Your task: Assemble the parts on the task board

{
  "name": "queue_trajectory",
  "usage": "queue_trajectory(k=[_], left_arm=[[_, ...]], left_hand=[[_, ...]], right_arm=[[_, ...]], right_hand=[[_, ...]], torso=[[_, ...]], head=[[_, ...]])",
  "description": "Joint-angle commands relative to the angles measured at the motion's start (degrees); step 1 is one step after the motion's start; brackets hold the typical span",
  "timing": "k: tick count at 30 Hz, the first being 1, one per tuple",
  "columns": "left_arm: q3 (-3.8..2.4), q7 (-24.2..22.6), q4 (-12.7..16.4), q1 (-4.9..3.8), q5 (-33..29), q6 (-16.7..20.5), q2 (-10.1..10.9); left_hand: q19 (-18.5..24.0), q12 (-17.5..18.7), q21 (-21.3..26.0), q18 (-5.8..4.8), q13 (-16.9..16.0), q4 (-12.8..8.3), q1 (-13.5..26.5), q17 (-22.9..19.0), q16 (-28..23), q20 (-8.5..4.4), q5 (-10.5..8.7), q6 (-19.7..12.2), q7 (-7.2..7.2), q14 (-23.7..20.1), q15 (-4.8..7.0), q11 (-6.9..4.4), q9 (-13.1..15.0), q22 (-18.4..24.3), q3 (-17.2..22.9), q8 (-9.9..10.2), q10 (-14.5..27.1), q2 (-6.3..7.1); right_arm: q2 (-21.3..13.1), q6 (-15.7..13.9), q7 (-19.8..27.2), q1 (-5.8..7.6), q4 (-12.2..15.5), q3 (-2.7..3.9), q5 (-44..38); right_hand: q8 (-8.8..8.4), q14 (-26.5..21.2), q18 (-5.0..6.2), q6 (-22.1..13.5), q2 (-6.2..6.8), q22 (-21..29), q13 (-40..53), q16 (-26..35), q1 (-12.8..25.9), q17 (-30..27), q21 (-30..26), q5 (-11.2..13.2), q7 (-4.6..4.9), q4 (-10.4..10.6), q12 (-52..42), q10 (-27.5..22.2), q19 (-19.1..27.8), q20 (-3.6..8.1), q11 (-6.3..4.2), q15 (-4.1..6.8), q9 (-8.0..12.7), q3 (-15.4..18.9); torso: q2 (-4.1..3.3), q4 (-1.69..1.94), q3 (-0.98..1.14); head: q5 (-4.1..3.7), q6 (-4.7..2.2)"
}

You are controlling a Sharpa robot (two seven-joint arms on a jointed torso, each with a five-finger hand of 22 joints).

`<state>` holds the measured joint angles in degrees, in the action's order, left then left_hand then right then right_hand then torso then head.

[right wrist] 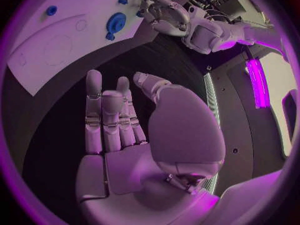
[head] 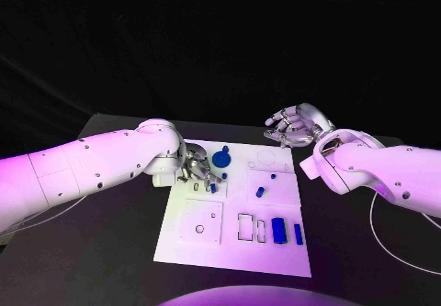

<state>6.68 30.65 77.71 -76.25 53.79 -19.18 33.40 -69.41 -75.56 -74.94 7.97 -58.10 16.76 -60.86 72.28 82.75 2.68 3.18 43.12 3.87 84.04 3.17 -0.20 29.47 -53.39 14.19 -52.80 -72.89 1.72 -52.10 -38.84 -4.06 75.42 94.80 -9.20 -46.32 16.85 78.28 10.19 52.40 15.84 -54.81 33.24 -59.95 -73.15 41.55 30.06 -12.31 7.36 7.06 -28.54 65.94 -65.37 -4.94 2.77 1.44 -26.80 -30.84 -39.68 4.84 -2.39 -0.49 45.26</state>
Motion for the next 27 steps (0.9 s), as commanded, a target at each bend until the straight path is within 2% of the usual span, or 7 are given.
queue_trajectory(k=[1, 6, 19, 27], left_arm=[[0.00, 0.04, 0.06, 0.06, -0.65, -1.68, -0.11], [0.01, 0.07, -0.03, 0.09, -0.75, -2.02, -0.26], [0.00, 0.12, 0.01, 0.13, -0.92, -2.50, -0.42], [0.00, 0.13, -0.04, 0.14, -1.31, -2.82, -0.51]], left_hand=[[0.04, 0.38, -0.21, -1.09, -0.01, -0.01, -0.31, -0.07, -0.01, 0.14, 0.04, 0.24, -0.04, 1.87, 0.44, -0.02, 0.10, -0.13, 0.55, 0.31, 0.25, -0.17], [0.08, 0.46, -0.23, -1.08, 0.06, -0.07, -0.66, -0.07, -0.01, 0.14, 0.04, 0.26, -0.04, 1.87, 0.44, -0.02, 0.13, -0.12, 0.94, 0.40, 0.27, -0.04], [0.13, 0.68, -0.33, -1.09, 0.23, -0.12, -1.95, -0.08, 0.00, 0.16, 0.06, 0.32, -0.01, 1.88, 0.43, 0.00, 0.28, -0.27, 2.76, 0.79, 0.28, 0.34], [0.18, 0.73, -0.35, -1.08, 0.25, -0.14, -2.41, -0.12, -0.01, 0.16, 0.06, 0.35, -0.02, 1.87, 0.43, -0.01, 0.35, -0.26, 3.48, 0.90, 0.26, 0.48]], right_arm=[[0.07, -0.15, 0.89, -0.06, 0.02, -0.01, 0.16], [0.15, -0.11, 0.86, -0.08, 0.00, -0.01, -0.13], [0.37, 0.02, 0.62, -0.14, -0.03, -0.04, -0.71], [0.38, 0.06, 0.51, -0.17, 0.00, -0.05, -0.82]], right_hand=[[0.39, -0.02, 0.26, 0.10, 0.21, 0.09, -0.08, -0.02, -0.57, 0.22, -0.20, -0.30, 0.32, 0.30, 0.23, 0.31, -0.50, 0.07, -0.01, -0.07, 0.05, -0.15], [0.39, 0.02, 0.26, 0.10, 0.21, 0.12, -0.16, 0.03, -0.60, 0.17, -0.23, -0.29, 0.32, 0.29, 0.27, 0.35, -0.55, 0.07, 0.00, -0.06, 0.06, -0.14], [0.37, 0.08, 0.27, 0.06, 0.25, 0.16, -0.27, 0.07, -0.59, 0.19, -0.28, -0.28, 0.34, 0.29, 0.33, 0.38, -0.61, 0.08, 0.00, -0.06, 0.08, -0.11], [0.37, 0.10, 0.27, 0.05, 0.26, 0.19, -0.32, 0.12, -0.59, 0.15, -0.31, -0.28, 0.34, 0.30, 0.35, 0.40, -0.64, 0.08, 0.01, -0.06, 0.09, -0.10]], torso=[[-0.03, -0.03, 0.01], [-0.04, 0.07, 0.03], [-0.02, 0.07, 0.10], [-0.10, 0.06, 0.07]], head=[[-0.07, 0.04], [-0.19, 0.09], [-0.15, 0.14], [-0.24, 0.13]])
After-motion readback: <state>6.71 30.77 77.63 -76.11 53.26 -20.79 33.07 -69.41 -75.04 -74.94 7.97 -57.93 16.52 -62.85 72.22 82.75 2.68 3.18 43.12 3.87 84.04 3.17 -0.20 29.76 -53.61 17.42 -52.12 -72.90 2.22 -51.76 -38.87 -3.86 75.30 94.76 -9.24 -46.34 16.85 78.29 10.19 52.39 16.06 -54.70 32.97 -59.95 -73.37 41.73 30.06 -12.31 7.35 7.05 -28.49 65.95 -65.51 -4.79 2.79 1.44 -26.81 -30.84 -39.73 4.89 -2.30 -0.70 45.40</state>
